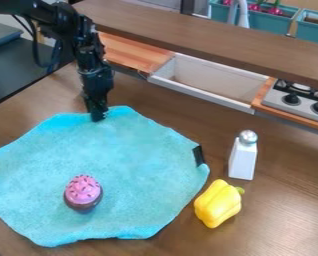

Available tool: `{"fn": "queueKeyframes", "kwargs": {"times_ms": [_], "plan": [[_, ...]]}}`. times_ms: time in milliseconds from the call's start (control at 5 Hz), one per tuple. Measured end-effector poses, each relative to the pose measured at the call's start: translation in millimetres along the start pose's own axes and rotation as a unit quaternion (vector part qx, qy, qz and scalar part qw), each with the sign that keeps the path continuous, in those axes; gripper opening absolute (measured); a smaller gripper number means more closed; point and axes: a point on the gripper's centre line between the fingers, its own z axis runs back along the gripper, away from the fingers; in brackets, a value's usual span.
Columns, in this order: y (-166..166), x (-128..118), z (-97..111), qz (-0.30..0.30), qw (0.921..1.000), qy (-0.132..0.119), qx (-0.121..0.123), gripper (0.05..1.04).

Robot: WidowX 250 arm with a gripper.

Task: Fold the cloth from top left to bottom right

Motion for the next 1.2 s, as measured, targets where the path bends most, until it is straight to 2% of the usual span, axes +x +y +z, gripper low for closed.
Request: {"fn": "queueKeyframes", "kwargs": {"times_ms": [200, 400, 600, 800, 1000, 1200], "plan": [[-11.5, -12.7, 29.4, 0.005, 0.9994, -0.029, -0.015, 0.096], [-31.1, -22.1, 69.8, -0.009, 0.9977, -0.068, -0.003, 0.074], [-55.6, -37.0, 86.3, -0.029, 0.9964, -0.08, 0.004, 0.073], [-87.2, -46.0, 93.5, -0.071, 0.9938, -0.085, 0.011, 0.073], [-117.1, -54.9, 88.8, -0.106, 0.9911, -0.079, 0.018, 0.073], [-142.5, -62.8, 91.0, -0.129, 0.9877, -0.084, 0.027, 0.073]]}}
